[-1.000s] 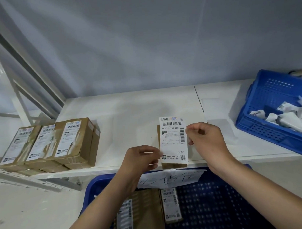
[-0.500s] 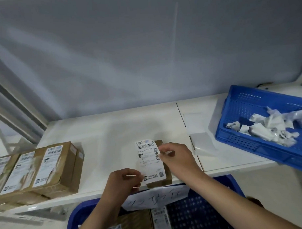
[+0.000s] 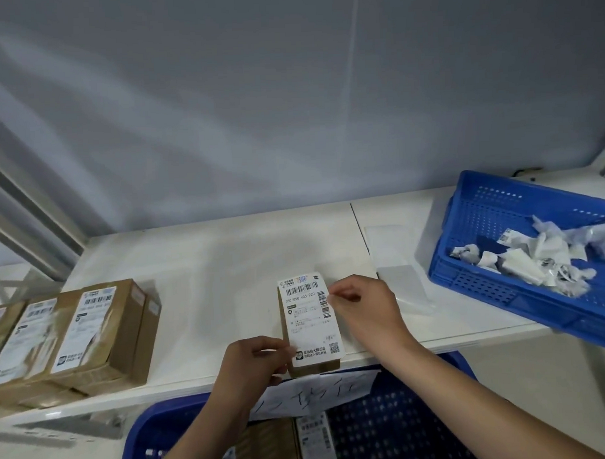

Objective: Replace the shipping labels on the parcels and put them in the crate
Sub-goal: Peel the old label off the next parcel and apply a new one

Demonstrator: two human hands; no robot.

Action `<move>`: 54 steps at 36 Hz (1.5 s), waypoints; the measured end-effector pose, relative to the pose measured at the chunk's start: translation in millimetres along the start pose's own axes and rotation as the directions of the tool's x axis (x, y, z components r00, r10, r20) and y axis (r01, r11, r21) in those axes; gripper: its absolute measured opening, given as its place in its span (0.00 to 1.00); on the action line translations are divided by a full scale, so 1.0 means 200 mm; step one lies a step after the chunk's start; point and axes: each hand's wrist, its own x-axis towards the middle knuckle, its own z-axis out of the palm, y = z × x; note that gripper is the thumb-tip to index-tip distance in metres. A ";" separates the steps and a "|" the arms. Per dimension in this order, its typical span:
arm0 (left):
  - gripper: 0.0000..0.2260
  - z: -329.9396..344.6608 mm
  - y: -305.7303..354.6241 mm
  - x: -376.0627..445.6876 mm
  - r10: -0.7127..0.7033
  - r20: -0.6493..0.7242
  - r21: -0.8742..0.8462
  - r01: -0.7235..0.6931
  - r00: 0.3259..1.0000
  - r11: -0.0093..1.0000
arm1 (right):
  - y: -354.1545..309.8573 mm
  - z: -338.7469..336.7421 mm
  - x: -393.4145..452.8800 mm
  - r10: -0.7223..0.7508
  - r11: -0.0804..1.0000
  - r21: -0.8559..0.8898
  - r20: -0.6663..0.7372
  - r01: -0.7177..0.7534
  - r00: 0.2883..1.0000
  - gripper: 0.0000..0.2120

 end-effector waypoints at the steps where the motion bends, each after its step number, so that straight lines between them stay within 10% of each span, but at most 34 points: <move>1: 0.03 0.00 0.00 0.00 0.002 0.002 0.003 -0.002 1.000 1.000 | 0.01 0.00 0.00 0.001 1.000 0.006 -0.004 -0.001 1.000 0.07; 54: 0.03 0.03 -0.07 0.11 0.027 -0.138 0.132 -0.009 0.990 0.991 | 0.12 0.14 0.07 -0.027 0.998 -0.063 -0.153 0.017 0.988 0.04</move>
